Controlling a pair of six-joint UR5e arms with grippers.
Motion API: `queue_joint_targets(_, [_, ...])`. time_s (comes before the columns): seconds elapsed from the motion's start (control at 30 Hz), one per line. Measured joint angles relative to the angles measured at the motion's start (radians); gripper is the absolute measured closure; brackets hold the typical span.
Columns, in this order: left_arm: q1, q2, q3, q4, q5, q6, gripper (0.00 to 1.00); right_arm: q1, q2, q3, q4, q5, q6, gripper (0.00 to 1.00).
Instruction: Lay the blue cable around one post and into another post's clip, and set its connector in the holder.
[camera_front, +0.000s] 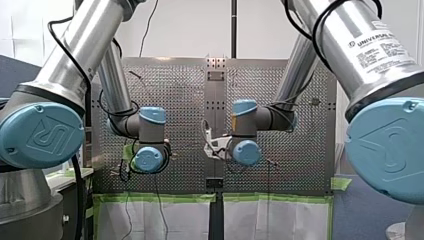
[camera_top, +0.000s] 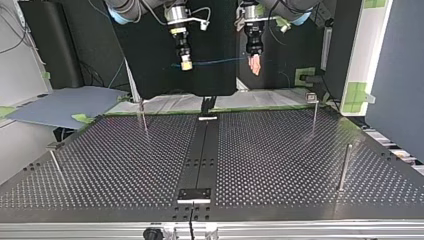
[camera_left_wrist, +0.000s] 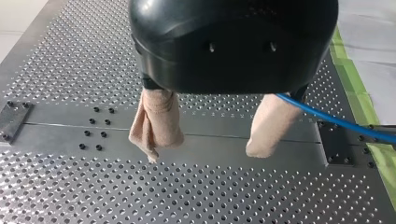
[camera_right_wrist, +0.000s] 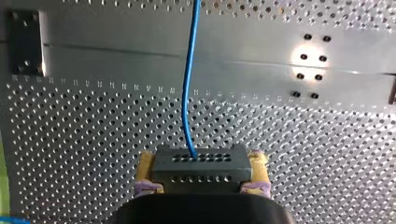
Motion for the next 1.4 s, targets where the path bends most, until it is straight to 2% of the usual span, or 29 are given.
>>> queue_joint_targets(0.37, [0.000,0.000,0.000,0.000,0.000,0.000,0.00,0.007,-0.012,0.003,0.110,0.001,0.004,1.00])
queue_joint_targets(0.63, [-0.001,0.001,0.001,-0.001,0.001,-0.001,0.00,0.007,-0.012,0.003,0.127,0.001,0.004,1.00])
queue_joint_targets(0.77, [-0.016,0.020,0.020,-0.020,0.021,-0.021,0.00,0.005,-0.004,-0.008,0.139,0.002,0.000,1.00])
queue_joint_targets(0.83, [-0.023,0.039,0.039,-0.039,0.039,-0.039,0.00,0.007,-0.005,-0.021,0.151,0.004,0.007,1.00])
queue_joint_targets(1.0, [-0.024,0.084,0.084,-0.084,0.060,-0.084,0.00,0.002,-0.039,-0.065,0.195,0.003,0.041,1.00])
queue_joint_targets(1.17, [-0.012,0.131,0.131,-0.131,0.027,-0.108,0.00,-0.008,-0.088,-0.103,0.233,-0.001,0.057,1.00])
queue_joint_targets(1.4, [0.013,0.208,0.205,-0.208,-0.044,-0.164,0.00,-0.027,-0.160,-0.143,0.297,-0.002,0.061,1.00])
